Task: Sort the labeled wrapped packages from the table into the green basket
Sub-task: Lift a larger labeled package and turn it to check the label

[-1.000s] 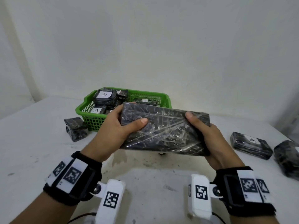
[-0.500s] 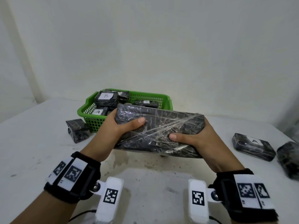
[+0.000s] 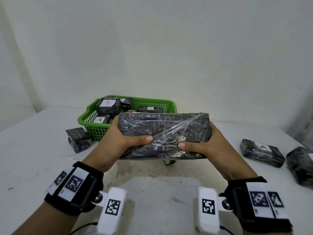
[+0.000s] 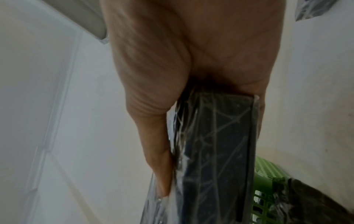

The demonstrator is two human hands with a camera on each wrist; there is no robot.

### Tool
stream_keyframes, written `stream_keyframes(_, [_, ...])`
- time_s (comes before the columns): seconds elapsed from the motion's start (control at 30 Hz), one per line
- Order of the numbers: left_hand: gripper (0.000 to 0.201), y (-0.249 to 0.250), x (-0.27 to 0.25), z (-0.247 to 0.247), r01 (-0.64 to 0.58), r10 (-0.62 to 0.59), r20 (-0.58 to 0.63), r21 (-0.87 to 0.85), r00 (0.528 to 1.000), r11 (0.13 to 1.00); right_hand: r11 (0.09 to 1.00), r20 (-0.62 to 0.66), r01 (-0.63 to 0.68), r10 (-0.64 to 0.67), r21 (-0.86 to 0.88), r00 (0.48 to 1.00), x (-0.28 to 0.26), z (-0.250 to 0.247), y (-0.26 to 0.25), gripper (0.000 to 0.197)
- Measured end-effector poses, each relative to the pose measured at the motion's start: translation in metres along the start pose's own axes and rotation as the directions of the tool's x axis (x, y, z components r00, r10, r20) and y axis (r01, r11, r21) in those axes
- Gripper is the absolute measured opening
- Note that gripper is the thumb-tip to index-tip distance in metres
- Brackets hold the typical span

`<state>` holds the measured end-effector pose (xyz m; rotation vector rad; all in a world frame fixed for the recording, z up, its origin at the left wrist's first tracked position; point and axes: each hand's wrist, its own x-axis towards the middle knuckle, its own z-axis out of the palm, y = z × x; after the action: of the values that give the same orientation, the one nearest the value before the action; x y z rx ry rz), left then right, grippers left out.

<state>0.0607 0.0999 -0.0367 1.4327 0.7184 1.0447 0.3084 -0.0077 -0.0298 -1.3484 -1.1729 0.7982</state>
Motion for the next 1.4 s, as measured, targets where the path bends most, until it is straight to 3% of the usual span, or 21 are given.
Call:
stream_keyframes(0.17, [0.099,-0.002,-0.001,0.002,0.015,-0.017,0.027,0.06,0.999,0.998,0.998,-0.014,0.022,-0.023,-0.062,1.0,0.0,0.003,0.001,0.095])
stream_keyframes(0.33, [0.09,0.003,-0.002,-0.001,-0.002,-0.004,0.051,0.116,0.999,0.993,0.997,-0.043,0.061,-0.063,-0.052,0.997,-0.002,0.008,-0.002,0.084])
stream_keyframes(0.5, [0.08,0.003,-0.003,0.002,0.024,-0.023,0.023,-0.036,0.999,0.999,0.998,-0.161,0.051,-0.045,0.033,0.986,0.0,0.014,-0.001,0.075])
stream_keyframes(0.63, [0.068,0.001,-0.002,0.001,0.004,-0.006,-0.052,-0.028,0.999,1.0,0.998,-0.201,0.064,-0.06,0.015,0.978,0.0,0.02,-0.001,0.075])
stream_keyframes(0.73, [0.069,0.0,0.0,0.002,0.03,-0.033,-0.04,-0.082,0.999,0.996,0.998,-0.216,0.025,-0.012,0.057,0.976,0.0,0.019,-0.003,0.066])
stream_keyframes(0.83, [0.051,-0.002,0.0,0.003,0.025,-0.028,-0.033,-0.095,0.999,0.995,0.998,-0.245,0.017,-0.003,0.057,0.97,0.0,0.018,-0.004,0.06])
stream_keyframes(0.93, [0.049,0.0,0.0,0.004,0.02,-0.023,-0.026,-0.128,0.999,0.992,0.998,-0.273,0.034,-0.02,0.047,0.962,-0.001,0.019,-0.006,0.059])
stream_keyframes(1.07, [0.042,0.001,0.0,0.003,-0.1,0.089,-0.078,-0.153,0.993,0.983,0.992,-0.276,0.068,-0.037,0.102,0.961,-0.003,0.021,-0.013,0.038])
stream_keyframes(1.17, [0.043,-0.002,0.0,0.004,-0.182,0.157,-0.144,-0.179,0.977,0.967,0.975,-0.285,0.117,-0.059,0.189,0.957,-0.003,0.018,-0.016,0.047])
stream_keyframes(1.27, [0.056,0.001,0.0,0.006,-0.2,0.156,-0.181,-0.255,0.971,0.946,0.923,-0.215,0.097,-0.015,0.373,0.976,-0.006,0.011,-0.02,0.067])
stream_keyframes(1.4, [0.061,0.004,0.001,0.005,-0.253,0.199,-0.186,-0.343,0.962,0.905,0.796,0.116,-0.193,0.154,0.574,0.981,-0.01,0.014,-0.026,0.074])
